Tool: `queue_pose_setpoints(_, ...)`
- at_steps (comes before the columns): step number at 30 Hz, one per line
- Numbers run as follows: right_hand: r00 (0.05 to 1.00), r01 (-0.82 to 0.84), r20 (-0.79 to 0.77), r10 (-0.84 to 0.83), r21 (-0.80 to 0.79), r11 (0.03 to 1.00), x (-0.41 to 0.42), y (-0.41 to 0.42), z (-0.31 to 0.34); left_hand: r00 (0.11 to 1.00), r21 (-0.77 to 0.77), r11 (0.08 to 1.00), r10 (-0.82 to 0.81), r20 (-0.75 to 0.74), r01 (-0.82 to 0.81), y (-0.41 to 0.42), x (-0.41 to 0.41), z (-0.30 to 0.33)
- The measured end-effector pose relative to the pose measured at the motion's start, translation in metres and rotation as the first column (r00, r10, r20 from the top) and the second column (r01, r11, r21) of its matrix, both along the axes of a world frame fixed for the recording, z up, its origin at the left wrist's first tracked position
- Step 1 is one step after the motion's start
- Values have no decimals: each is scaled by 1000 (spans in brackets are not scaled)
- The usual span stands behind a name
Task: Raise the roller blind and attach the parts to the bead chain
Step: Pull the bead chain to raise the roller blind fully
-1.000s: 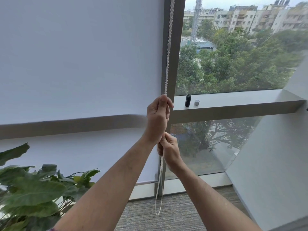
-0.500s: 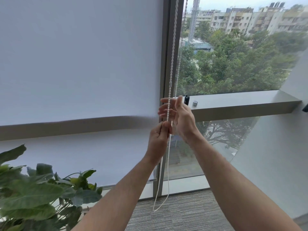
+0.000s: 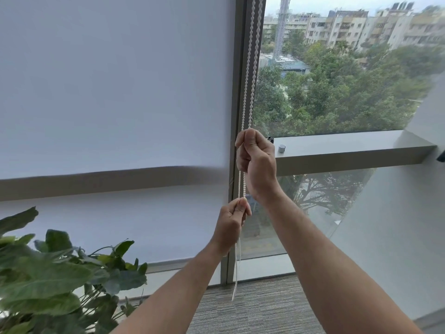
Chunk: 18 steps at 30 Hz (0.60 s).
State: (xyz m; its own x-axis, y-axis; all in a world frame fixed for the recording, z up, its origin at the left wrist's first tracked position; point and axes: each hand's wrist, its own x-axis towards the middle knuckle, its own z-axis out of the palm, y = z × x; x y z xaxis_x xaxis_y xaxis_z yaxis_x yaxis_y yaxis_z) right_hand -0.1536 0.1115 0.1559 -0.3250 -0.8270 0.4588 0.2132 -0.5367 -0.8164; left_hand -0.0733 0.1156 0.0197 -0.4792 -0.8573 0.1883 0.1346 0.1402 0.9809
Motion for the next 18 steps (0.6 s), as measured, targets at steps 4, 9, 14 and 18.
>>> queue_pose_setpoints(4,999,26,-19,-26,16,1000,4,4,-13,992,31,993,-114,49,113,-6,11,6)
queue_pose_setpoints(9,997,75,-36,-71,114,991,10,15,-51,978,85,988,-141,155,129,-28,29,12)
queue_pose_setpoints(14,996,81,-53,-72,176,981,15,21,-82,998,17,999,-44,-36,44,-37,29,46)
queue_pose_setpoints(18,993,92,-95,-70,257,962,19,27,-111,982,-88,995,-53,-183,38,-39,20,87)
